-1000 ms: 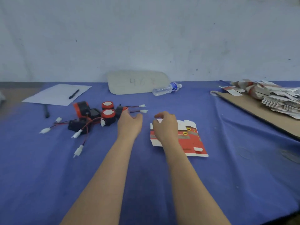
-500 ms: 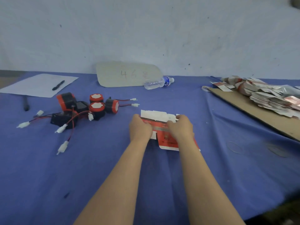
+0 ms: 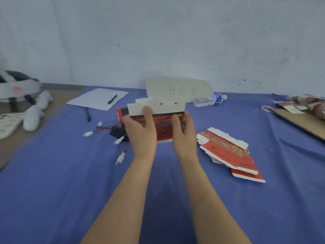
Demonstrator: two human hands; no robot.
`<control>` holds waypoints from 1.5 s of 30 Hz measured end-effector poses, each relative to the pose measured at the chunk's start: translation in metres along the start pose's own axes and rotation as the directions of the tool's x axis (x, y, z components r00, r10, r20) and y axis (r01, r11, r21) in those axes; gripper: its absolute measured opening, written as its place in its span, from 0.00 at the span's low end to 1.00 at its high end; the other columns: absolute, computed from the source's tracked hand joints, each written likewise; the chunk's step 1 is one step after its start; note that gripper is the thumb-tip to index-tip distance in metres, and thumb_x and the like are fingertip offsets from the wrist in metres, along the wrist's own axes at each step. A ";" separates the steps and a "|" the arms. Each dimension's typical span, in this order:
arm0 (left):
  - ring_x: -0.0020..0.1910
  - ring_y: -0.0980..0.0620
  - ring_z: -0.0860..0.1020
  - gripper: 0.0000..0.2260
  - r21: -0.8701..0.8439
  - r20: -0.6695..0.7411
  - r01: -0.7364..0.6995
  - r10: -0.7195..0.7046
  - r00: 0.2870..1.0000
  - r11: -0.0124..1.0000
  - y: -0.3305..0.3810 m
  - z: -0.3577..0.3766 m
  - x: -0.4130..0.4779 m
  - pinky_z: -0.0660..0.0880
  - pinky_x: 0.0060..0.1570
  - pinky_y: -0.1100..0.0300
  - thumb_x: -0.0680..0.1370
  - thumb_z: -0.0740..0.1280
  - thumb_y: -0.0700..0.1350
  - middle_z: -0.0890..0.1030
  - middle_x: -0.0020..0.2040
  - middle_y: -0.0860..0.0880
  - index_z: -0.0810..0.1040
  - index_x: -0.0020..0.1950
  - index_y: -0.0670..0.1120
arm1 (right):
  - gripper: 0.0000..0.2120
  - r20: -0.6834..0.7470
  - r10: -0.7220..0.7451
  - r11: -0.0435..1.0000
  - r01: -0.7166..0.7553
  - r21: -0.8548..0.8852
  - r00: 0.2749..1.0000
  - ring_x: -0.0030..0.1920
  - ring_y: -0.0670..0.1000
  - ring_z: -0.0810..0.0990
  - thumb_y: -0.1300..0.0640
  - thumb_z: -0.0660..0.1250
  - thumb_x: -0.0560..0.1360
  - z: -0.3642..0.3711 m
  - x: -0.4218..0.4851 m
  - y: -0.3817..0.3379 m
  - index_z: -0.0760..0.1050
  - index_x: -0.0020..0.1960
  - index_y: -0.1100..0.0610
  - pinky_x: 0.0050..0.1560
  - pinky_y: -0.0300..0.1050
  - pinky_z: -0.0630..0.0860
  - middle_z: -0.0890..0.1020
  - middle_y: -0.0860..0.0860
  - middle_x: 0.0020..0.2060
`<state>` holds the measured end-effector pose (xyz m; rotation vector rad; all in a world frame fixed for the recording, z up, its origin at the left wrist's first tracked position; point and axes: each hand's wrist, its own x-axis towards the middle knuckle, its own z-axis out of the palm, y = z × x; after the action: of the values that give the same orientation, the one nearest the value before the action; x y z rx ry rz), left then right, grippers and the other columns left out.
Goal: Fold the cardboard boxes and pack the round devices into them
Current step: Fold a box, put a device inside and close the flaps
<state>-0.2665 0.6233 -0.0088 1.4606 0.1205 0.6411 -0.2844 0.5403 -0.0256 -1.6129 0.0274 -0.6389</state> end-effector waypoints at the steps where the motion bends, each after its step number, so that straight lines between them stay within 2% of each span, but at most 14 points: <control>1: 0.46 0.58 0.77 0.18 -0.010 -0.018 0.001 -0.001 1.000 1.000 -0.004 -0.008 0.002 0.74 0.47 0.67 0.78 0.65 0.55 0.77 0.51 0.50 0.67 0.57 0.42 | 0.06 -0.003 -0.008 1.000 0.008 0.028 1.000 0.47 0.36 0.79 0.51 0.59 0.81 0.009 -0.007 0.004 0.70 0.55 0.40 0.45 0.29 0.73 0.80 0.38 0.48; 4: 0.49 0.55 0.78 0.18 0.051 -0.037 -0.041 0.043 0.998 0.998 -0.025 -0.024 0.000 0.74 0.49 0.65 0.77 0.68 0.55 0.78 0.53 0.49 0.69 0.57 0.44 | 0.04 -0.009 0.045 0.996 -0.044 0.081 0.999 0.46 0.36 0.78 0.49 0.57 0.81 0.025 -0.021 0.020 0.70 0.52 0.41 0.42 0.26 0.72 0.80 0.38 0.47; 8: 0.63 0.48 0.73 0.20 0.064 0.050 -0.116 0.113 0.992 0.991 -0.044 -0.030 -0.006 0.70 0.64 0.48 0.80 0.61 0.55 0.74 0.64 0.45 0.67 0.65 0.43 | 0.13 -0.036 0.084 0.993 -0.081 0.082 0.996 0.43 0.35 0.78 0.43 0.54 0.81 0.022 -0.016 0.029 0.74 0.46 0.44 0.41 0.28 0.73 0.81 0.37 0.41; 12: 0.74 0.55 0.61 0.24 -0.017 0.180 -0.078 0.079 0.980 0.997 -0.046 -0.029 -0.006 0.59 0.74 0.50 0.81 0.54 0.52 0.64 0.75 0.51 0.60 0.76 0.47 | 0.17 0.071 0.053 0.998 -0.056 0.041 0.996 0.53 0.38 0.78 0.41 0.54 0.80 0.017 -0.014 0.033 0.75 0.60 0.48 0.49 0.32 0.75 0.81 0.40 0.52; 15: 0.73 0.58 0.63 0.19 -0.051 0.274 -0.047 0.059 0.960 0.998 -0.048 -0.029 -0.013 0.59 0.74 0.51 0.84 0.50 0.50 0.66 0.73 0.54 0.63 0.75 0.49 | 0.23 0.169 0.052 0.994 -0.068 0.090 0.984 0.64 0.41 0.73 0.42 0.54 0.79 0.015 -0.013 0.032 0.66 0.72 0.47 0.62 0.38 0.73 0.75 0.43 0.65; 18: 0.68 0.56 0.70 0.23 -0.139 0.318 0.029 0.017 0.948 0.990 -0.044 -0.029 -0.016 0.65 0.71 0.50 0.79 0.51 0.57 0.73 0.68 0.53 0.69 0.70 0.50 | 0.19 0.227 0.068 0.980 -0.108 0.166 0.971 0.65 0.38 0.72 0.49 0.56 0.82 0.012 -0.012 0.030 0.63 0.73 0.43 0.63 0.38 0.72 0.72 0.41 0.68; 21: 0.64 0.56 0.72 0.22 -0.158 0.309 0.065 -0.013 0.951 0.985 -0.044 -0.028 -0.017 0.67 0.69 0.50 0.75 0.52 0.57 0.76 0.63 0.54 0.72 0.65 0.52 | 0.20 0.196 0.148 0.959 -0.189 0.210 0.969 0.52 0.31 0.77 0.54 0.59 0.80 0.008 -0.009 0.030 0.66 0.71 0.40 0.44 0.28 0.75 0.76 0.39 0.62; 23: 0.65 0.56 0.72 0.23 -0.162 0.310 0.072 -0.019 0.951 0.984 -0.045 -0.027 -0.020 0.67 0.69 0.50 0.75 0.52 0.57 0.76 0.64 0.52 0.71 0.66 0.50 | 0.22 0.175 0.191 0.951 -0.226 0.213 0.966 0.46 0.32 0.79 0.55 0.60 0.78 0.006 -0.007 0.031 0.67 0.70 0.41 0.39 0.29 0.74 0.78 0.38 0.57; 26: 0.65 0.56 0.72 0.24 -0.153 0.316 0.064 -0.012 0.949 0.986 -0.048 -0.025 -0.021 0.68 0.68 0.53 0.75 0.52 0.56 0.75 0.65 0.52 0.70 0.68 0.49 | 0.20 0.160 0.212 0.949 -0.242 0.202 0.964 0.47 0.40 0.80 0.56 0.60 0.75 0.005 -0.007 0.031 0.72 0.66 0.45 0.43 0.35 0.75 0.81 0.44 0.55; 29: 0.59 0.62 0.73 0.20 -0.150 0.341 0.033 0.020 0.940 0.988 -0.052 -0.024 -0.021 0.70 0.62 0.64 0.75 0.52 0.55 0.77 0.60 0.59 0.72 0.64 0.53 | 0.16 0.093 0.198 0.963 -0.212 0.166 0.976 0.45 0.37 0.79 0.59 0.57 0.78 0.008 -0.008 0.033 0.75 0.58 0.41 0.42 0.32 0.75 0.81 0.41 0.50; 33: 0.56 0.70 0.72 0.19 -0.132 0.362 -0.024 0.070 0.930 0.991 -0.056 -0.024 -0.022 0.68 0.56 0.74 0.77 0.52 0.53 0.75 0.59 0.60 0.71 0.65 0.51 | 0.22 0.072 0.216 0.965 -0.224 0.135 0.974 0.56 0.46 0.78 0.65 0.52 0.78 0.014 -0.009 0.031 0.72 0.61 0.43 0.56 0.44 0.77 0.79 0.47 0.58; 38: 0.62 0.63 0.71 0.21 -0.022 0.290 -0.176 0.175 0.941 0.984 -0.053 -0.024 -0.027 0.67 0.63 0.69 0.81 0.51 0.55 0.75 0.63 0.55 0.70 0.68 0.47 | 0.15 -0.006 0.271 0.957 -0.269 0.109 0.962 0.50 0.48 0.78 0.64 0.54 0.78 0.015 -0.011 0.029 0.73 0.51 0.46 0.53 0.48 0.76 0.80 0.48 0.49; 41: 0.61 0.57 0.73 0.15 0.073 0.305 -0.208 0.177 0.936 0.975 -0.052 -0.024 -0.025 0.70 0.62 0.61 0.83 0.57 0.48 0.76 0.63 0.52 0.70 0.68 0.45 | 0.13 0.030 0.271 0.959 -0.273 0.071 0.962 0.49 0.50 0.78 0.63 0.54 0.80 0.014 -0.011 0.030 0.73 0.56 0.51 0.52 0.50 0.76 0.80 0.48 0.47; 45: 0.60 0.56 0.72 0.19 0.106 0.271 -0.176 0.142 0.952 0.979 -0.051 -0.026 -0.022 0.71 0.62 0.59 0.78 0.56 0.32 0.75 0.60 0.53 0.70 0.67 0.45 | 0.15 0.133 0.136 0.989 -0.126 -0.081 0.982 0.57 0.47 0.76 0.57 0.55 0.82 0.014 -0.014 0.032 0.69 0.68 0.52 0.55 0.41 0.75 0.77 0.47 0.59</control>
<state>-0.2795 0.6375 -0.0667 1.6791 -0.1675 0.5714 -0.2795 0.5535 -0.0603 -1.7072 0.0547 -0.4272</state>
